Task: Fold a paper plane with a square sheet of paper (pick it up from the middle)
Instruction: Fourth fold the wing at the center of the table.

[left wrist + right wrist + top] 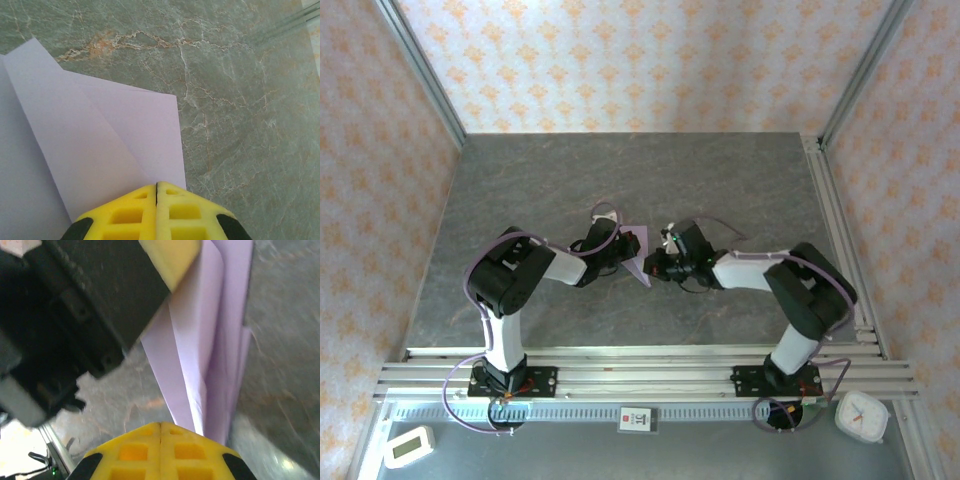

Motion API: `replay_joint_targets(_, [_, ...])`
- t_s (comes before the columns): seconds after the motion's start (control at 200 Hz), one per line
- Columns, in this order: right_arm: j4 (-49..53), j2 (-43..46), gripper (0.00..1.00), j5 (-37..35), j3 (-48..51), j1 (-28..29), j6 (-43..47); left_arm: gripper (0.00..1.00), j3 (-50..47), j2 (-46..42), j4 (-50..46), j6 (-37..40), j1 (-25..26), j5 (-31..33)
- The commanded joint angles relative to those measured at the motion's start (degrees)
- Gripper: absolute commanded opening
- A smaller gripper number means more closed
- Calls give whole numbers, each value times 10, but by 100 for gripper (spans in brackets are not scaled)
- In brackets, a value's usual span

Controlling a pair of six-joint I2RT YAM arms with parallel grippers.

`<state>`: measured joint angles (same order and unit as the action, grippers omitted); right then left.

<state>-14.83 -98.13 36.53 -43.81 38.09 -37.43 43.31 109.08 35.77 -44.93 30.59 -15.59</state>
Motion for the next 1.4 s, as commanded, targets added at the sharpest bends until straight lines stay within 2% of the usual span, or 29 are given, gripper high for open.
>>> replay_joint_targets(0.0, [-6,-48,0,0,-30,6,-3,0,-26,6,-56,11,-8,19])
replay_joint_targets(0.24, [-48,-71,0,-36,44,-2,-30,0,-21,-29,-55,9,-7,12])
replay_joint_targets(0.495, [-73,-69,0,-42,87,-2,-41,0,-51,-102,-5,-46,10,-10])
replay_joint_targets(0.831, [-49,-77,0,-56,83,-1,-28,0,-61,-36,45,-91,18,-26])
replay_joint_targets(1.126, [8,-91,0,-96,72,8,6,0,-18,-15,-59,-56,-12,52])
replay_joint_targets(1.396, [0,-116,0,-101,84,8,5,0,36,-5,-108,-13,-55,65])
